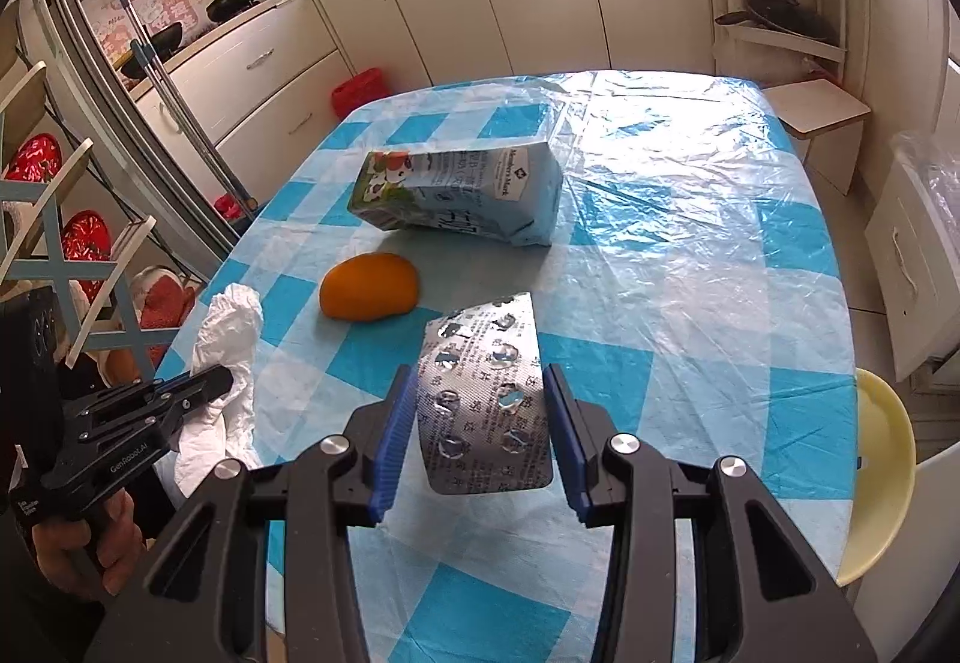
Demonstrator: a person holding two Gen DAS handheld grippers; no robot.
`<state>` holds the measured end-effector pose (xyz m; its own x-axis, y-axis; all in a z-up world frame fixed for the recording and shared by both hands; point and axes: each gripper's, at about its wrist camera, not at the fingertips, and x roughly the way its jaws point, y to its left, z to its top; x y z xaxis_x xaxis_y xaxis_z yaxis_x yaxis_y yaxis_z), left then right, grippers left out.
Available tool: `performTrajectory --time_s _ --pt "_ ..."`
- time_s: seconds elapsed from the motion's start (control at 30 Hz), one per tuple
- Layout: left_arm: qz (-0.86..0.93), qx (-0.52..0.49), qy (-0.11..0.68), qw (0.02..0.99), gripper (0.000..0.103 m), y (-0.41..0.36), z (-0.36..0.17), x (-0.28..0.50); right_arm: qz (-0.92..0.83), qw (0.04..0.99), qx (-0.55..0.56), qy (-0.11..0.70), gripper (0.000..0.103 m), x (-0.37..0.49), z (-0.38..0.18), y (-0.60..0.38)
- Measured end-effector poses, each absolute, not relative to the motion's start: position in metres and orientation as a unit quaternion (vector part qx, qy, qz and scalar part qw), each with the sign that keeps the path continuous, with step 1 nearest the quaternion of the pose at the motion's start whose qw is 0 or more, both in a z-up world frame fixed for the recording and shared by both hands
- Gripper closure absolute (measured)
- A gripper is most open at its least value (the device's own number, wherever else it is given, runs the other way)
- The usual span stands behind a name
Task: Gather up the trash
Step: 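Carry the bag over the yellow bin and open the left tool while the right tool drops the wrapper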
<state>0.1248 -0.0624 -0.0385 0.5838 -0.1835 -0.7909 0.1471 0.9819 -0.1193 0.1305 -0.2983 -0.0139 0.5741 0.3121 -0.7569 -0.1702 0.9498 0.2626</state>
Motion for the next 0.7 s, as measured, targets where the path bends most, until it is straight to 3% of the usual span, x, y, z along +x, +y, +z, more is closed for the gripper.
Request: performTrajectory --time_s 0.7 --pt "-0.236 -0.035 0.435 0.868 0.097 -0.187 -0.005 0.116 0.022 0.903 0.15 0.402 0.06 0.096 0.021 -0.406"
